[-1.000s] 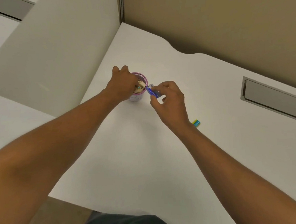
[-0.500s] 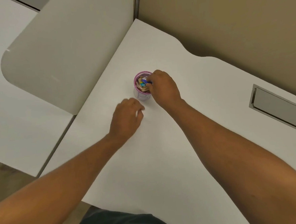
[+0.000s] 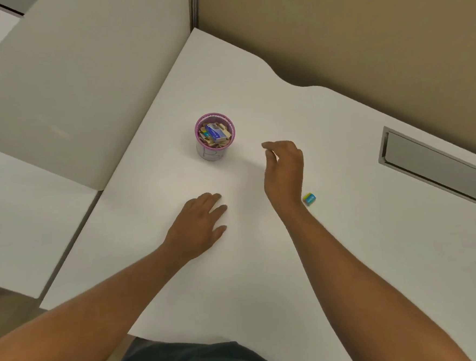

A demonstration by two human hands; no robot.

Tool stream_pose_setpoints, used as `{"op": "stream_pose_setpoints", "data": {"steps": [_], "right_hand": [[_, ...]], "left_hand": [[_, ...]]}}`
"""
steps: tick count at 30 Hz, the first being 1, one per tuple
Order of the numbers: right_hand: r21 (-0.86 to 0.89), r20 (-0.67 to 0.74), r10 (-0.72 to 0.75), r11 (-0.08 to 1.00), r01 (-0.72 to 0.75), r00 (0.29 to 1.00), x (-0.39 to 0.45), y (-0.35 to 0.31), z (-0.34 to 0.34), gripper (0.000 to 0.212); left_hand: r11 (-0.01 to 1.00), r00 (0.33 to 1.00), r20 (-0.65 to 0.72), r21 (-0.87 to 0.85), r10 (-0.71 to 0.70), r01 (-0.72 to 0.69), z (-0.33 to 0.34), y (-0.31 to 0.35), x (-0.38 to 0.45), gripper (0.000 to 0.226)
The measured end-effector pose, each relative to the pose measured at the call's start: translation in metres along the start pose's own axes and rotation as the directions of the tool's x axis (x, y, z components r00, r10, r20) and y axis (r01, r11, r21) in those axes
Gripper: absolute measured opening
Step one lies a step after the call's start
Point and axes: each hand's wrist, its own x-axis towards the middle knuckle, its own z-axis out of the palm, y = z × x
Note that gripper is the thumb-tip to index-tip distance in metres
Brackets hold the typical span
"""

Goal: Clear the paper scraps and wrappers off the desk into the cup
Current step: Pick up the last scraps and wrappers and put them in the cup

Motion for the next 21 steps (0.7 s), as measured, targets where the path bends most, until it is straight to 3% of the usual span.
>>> {"op": "stream_pose_setpoints", "data": {"steps": [3,6,9,13,17,21], "right_hand": [[-0.177,-0.003,0.176,0.969,-0.174,0.984,-0.032,0.056,-0.021,0.029],[-0.397,0.12,0.343,0.877,-0.271,0.932,-0.047,0.1,-0.036,0.037],[-0.261,0.233,0.363,0.917,-0.302,0.902,-0.051,0.123,-0.038,0.034],[-0.153,0.266,0.317,0.946,-0.285,0.91,-0.05,0.113,-0.029,0.019],[0.07,0.253,0.229,0.965,-0.254,0.94,-0.028,0.054,-0.014,0.029],[0.198,0.232,-0.002,0.979,-0.045,0.973,0.005,-0.022,0.007,0.04]], "left_hand": [[0.999,0.995,0.098,0.037,0.028,-0.032,0.012,-0.009,-0.005,0.076],[0.994,0.987,0.145,0.078,0.062,-0.074,0.023,-0.015,-0.01,0.09],[0.991,0.986,0.149,0.099,0.071,-0.086,0.028,-0.016,-0.01,0.095],[0.991,0.984,0.158,0.089,0.087,-0.102,0.028,-0.019,-0.01,0.105],[0.99,0.981,0.164,0.079,0.105,-0.119,0.028,-0.02,-0.01,0.112],[0.99,0.978,0.181,0.071,0.107,-0.121,0.029,-0.022,-0.008,0.112]]}}
